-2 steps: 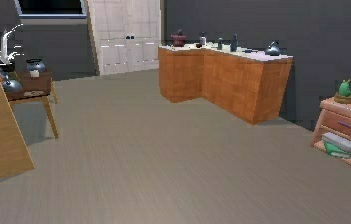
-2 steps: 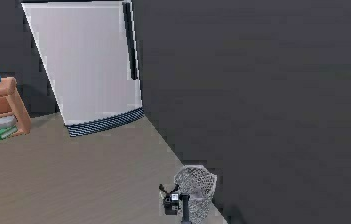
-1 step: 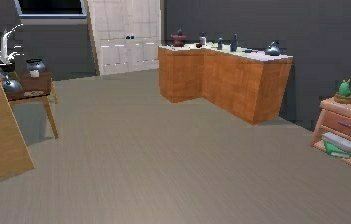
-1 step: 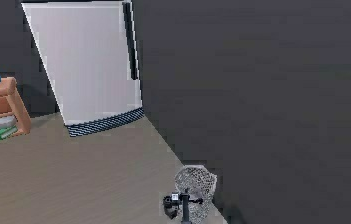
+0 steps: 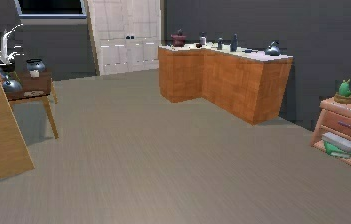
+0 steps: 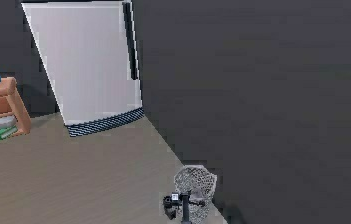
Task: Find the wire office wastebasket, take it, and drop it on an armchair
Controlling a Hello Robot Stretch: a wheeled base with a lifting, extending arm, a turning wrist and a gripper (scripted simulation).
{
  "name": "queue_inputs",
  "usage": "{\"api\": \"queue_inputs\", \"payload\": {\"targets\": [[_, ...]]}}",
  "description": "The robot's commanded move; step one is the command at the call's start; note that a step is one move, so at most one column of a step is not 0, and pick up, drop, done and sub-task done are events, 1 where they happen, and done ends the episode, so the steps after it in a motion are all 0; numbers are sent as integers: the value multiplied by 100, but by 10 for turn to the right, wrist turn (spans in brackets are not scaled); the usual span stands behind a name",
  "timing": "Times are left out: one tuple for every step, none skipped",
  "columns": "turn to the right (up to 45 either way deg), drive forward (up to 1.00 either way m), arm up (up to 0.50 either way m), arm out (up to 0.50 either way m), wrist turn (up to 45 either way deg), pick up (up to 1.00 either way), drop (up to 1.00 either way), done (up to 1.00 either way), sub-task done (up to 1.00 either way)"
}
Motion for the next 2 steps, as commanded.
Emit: {"api": "queue_inputs", "payload": {"targets": [[0,0,-30,0,0,0,0,0,0],[0,0,0,0,0,100,0,0,0]]}}
